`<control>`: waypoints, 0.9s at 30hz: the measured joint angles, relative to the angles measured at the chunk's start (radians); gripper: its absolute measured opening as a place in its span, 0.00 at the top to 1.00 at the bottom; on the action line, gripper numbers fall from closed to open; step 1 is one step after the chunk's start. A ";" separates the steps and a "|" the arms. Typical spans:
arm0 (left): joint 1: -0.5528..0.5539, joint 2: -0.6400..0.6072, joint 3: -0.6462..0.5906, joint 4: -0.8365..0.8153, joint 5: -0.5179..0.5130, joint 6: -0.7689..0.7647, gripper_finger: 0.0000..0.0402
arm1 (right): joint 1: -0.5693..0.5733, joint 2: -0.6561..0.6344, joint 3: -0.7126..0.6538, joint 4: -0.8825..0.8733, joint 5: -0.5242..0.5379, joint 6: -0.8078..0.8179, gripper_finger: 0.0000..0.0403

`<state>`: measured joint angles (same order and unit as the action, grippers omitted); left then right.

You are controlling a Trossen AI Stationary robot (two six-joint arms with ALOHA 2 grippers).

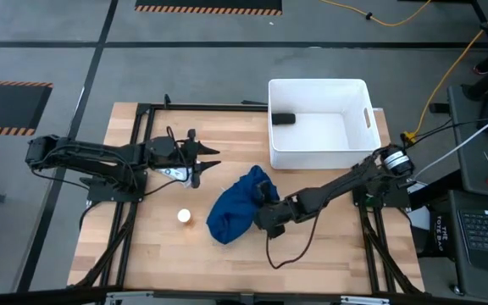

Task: Pick & place medical supplies in basket/bin
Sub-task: Put the blue patient gown into the white container

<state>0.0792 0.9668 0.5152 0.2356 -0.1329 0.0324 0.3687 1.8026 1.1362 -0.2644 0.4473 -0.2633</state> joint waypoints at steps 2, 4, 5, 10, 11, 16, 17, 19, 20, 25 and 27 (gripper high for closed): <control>0.000 0.000 0.000 0.000 0.000 0.005 0.64 | 0.000 -0.022 0.000 -0.026 0.002 0.004 0.92; 0.000 0.000 0.000 0.003 0.000 0.007 0.64 | 0.003 -0.044 0.000 -0.034 0.002 0.021 0.92; 0.000 0.000 0.000 0.006 0.000 0.007 0.64 | 0.003 -0.054 0.000 -0.042 0.003 0.026 0.92; 0.000 0.000 0.000 0.031 0.000 0.025 0.64 | 0.009 -0.102 0.002 -0.109 0.010 0.054 0.92; 0.000 0.000 0.000 0.042 0.000 0.026 0.64 | 0.012 -0.113 0.002 -0.118 0.020 0.054 0.92; 0.000 -0.003 0.000 0.089 0.028 0.053 0.64 | 0.035 -0.168 0.002 -0.166 0.101 0.055 0.92; 0.000 -0.004 0.000 0.098 0.036 0.058 0.64 | 0.036 -0.181 0.002 -0.172 0.102 0.059 0.92; 0.000 -0.009 0.000 0.101 0.047 0.060 0.64 | 0.038 -0.212 0.002 -0.188 0.101 0.075 0.92; 0.000 -0.011 0.000 0.109 0.047 0.060 0.64 | 0.038 -0.229 0.002 -0.202 0.102 0.081 0.92; 0.001 -0.034 0.000 0.101 0.040 0.067 0.64 | 0.041 -0.324 0.002 -0.240 0.102 0.105 0.92; 0.001 -0.051 0.000 0.107 0.011 0.086 0.64 | 0.041 -0.360 0.002 -0.240 0.102 0.097 0.92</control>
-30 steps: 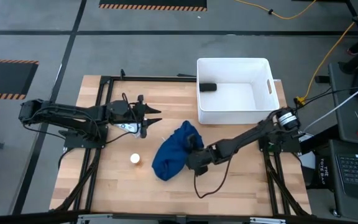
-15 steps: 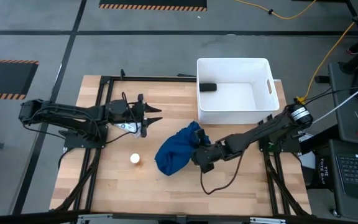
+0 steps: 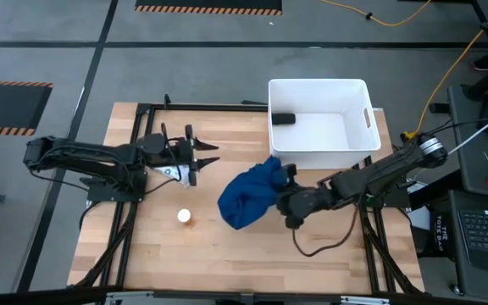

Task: Pick & place medical supplies in basket/bin
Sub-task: Put the blue patient gown into the white container

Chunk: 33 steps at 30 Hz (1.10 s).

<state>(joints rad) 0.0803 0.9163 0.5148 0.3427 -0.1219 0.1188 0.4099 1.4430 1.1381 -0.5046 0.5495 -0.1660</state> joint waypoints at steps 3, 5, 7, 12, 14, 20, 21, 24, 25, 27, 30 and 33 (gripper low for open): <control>0.000 -0.033 0.000 -0.002 -0.072 0.009 0.64 | -0.008 -0.052 0.000 0.000 0.015 -0.040 0.92; 0.000 -0.057 0.000 -0.004 -0.111 0.006 0.64 | -0.022 -0.085 0.000 0.007 0.028 -0.061 0.92; 0.000 -0.076 0.000 -0.010 -0.121 0.003 0.64 | -0.039 -0.116 0.000 0.028 0.034 -0.084 0.92; 0.000 -0.091 0.000 -0.013 -0.120 0.001 0.64 | -0.104 -0.176 0.000 0.084 0.030 -0.142 0.92; 0.000 -0.090 0.000 -0.019 -0.120 -0.001 0.64 | -0.136 -0.196 0.000 0.089 0.030 -0.162 0.92; 0.000 -0.083 0.000 -0.042 -0.120 -0.010 0.64 | -0.228 -0.235 0.028 0.106 0.022 -0.206 0.92; 0.000 -0.081 0.000 -0.040 -0.120 -0.010 0.64 | -0.242 -0.235 0.048 0.106 0.019 -0.217 0.92; 0.000 -0.081 0.000 -0.043 -0.120 -0.010 0.64 | -0.278 -0.235 0.116 0.113 -0.026 -0.249 0.92; 0.000 -0.081 0.000 -0.044 -0.120 -0.011 0.64 | -0.291 -0.235 0.139 0.114 -0.052 -0.258 0.92; 0.000 -0.081 0.000 -0.048 -0.120 -0.011 0.64 | -0.312 -0.235 0.182 0.111 -0.075 -0.261 0.92; 0.000 -0.081 0.000 -0.053 -0.120 -0.011 0.64 | -0.341 -0.235 0.250 0.091 -0.080 -0.290 0.92; 0.000 -0.081 0.000 -0.056 -0.120 -0.011 0.64 | -0.373 -0.235 0.299 0.049 -0.076 -0.292 0.92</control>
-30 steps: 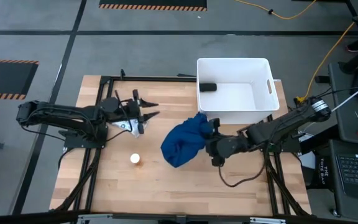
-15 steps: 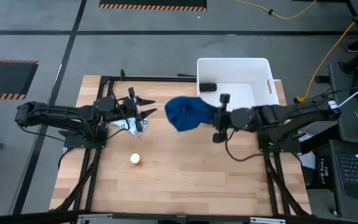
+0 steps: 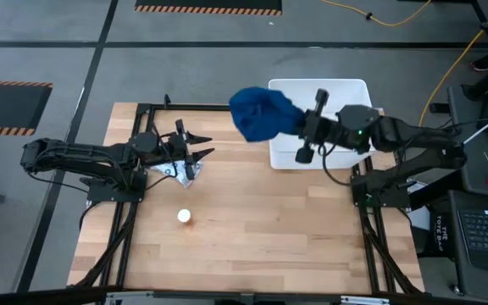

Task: Pick & place medical supplies in basket/bin
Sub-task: Put the blue patient gown into the white container

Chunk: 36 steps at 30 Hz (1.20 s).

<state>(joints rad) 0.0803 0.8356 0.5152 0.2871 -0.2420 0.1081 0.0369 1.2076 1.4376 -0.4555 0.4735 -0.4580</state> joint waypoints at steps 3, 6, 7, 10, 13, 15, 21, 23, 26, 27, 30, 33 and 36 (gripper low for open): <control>0.000 0.000 0.000 0.000 0.000 0.001 0.64 | -0.032 0.000 0.031 -0.052 0.036 -0.001 0.92; 0.000 0.000 0.000 0.000 0.000 0.000 0.64 | -0.065 0.000 0.039 -0.121 0.111 0.000 0.92; 0.000 0.000 0.000 0.000 0.000 0.001 0.64 | -0.077 0.000 0.039 -0.159 0.119 0.000 0.92; 0.000 0.000 0.000 0.000 0.000 0.001 0.64 | -0.112 0.002 0.038 -0.260 0.123 0.005 0.92; 0.000 0.000 0.000 0.000 0.000 0.001 0.64 | -0.144 0.001 0.038 -0.351 0.151 0.021 0.92; 0.000 0.000 0.000 0.000 0.000 0.001 0.64 | -0.163 0.002 0.038 -0.405 0.193 0.043 0.92; 0.000 0.000 0.000 0.000 0.000 0.001 0.64 | -0.213 0.001 0.009 -0.465 0.240 0.062 0.92; 0.000 0.000 0.000 0.000 0.000 0.001 0.64 | -0.231 0.001 -0.004 -0.468 0.265 0.056 0.92; 0.000 0.000 0.000 0.000 0.000 0.001 0.64 | -0.259 0.001 -0.015 -0.479 0.285 0.056 0.92; 0.000 0.000 0.000 0.000 0.000 0.001 0.64 | -0.268 0.001 -0.017 -0.487 0.287 0.056 0.92; 0.000 0.000 0.000 0.000 0.000 0.001 0.64 | -0.296 0.001 -0.018 -0.523 0.289 0.061 0.92; 0.000 0.000 0.000 0.000 0.000 0.001 0.64 | -0.321 0.001 -0.029 -0.529 0.294 0.065 0.92; 0.000 0.000 0.000 0.000 0.000 0.000 0.64 | -0.339 0.001 -0.058 -0.534 0.299 0.065 0.92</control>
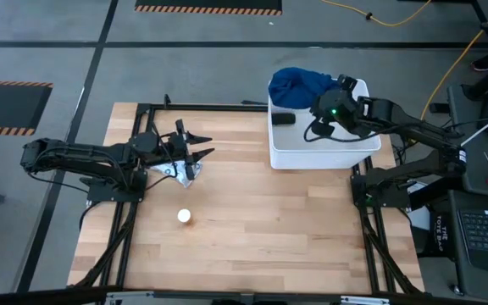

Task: Pick & place medical supplies in basket/bin
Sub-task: Put the blue patient gown into the white container

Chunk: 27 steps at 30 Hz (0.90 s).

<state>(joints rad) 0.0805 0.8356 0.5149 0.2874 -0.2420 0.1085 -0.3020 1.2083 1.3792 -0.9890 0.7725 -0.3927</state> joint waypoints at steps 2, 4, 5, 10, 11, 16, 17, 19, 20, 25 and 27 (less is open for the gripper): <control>0.000 0.000 0.000 0.000 0.000 0.001 0.64 | -0.010 0.000 -0.028 0.002 -0.007 -0.001 0.92; 0.000 0.000 0.000 0.000 0.000 0.000 0.64 | -0.023 0.001 -0.055 0.005 -0.012 -0.005 0.92; 0.000 0.000 0.000 0.000 0.000 0.000 0.64 | -0.030 0.001 -0.066 0.012 -0.010 -0.008 0.92; 0.000 0.000 0.000 0.000 0.000 0.001 0.64 | -0.064 0.001 -0.108 0.039 -0.013 -0.010 0.92; 0.000 0.000 0.000 0.000 0.000 0.001 0.64 | -0.069 0.001 -0.117 0.041 -0.014 -0.017 0.92; 0.000 0.000 0.000 0.000 0.000 0.000 0.64 | -0.097 0.001 -0.165 0.042 -0.017 -0.057 0.92; 0.000 0.000 0.000 0.000 0.000 0.000 0.64 | -0.103 0.001 -0.174 0.041 -0.017 -0.058 0.92; 0.000 0.000 0.000 0.000 0.000 0.001 0.64 | -0.118 0.001 -0.188 0.043 -0.017 -0.058 0.92; 0.000 0.000 0.000 0.000 0.000 0.000 0.64 | -0.125 0.001 -0.195 0.043 -0.017 -0.059 0.92; 0.000 0.000 0.000 0.000 0.000 0.001 0.64 | -0.154 0.001 -0.240 0.059 -0.056 -0.077 0.92; 0.000 0.000 0.000 0.000 0.000 0.001 0.64 | -0.166 0.001 -0.257 0.069 -0.064 -0.091 0.92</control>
<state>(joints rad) 0.0803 0.8356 0.5152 0.2874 -0.2420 0.1096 -0.4678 1.2091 1.1227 -0.9200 0.7087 -0.4839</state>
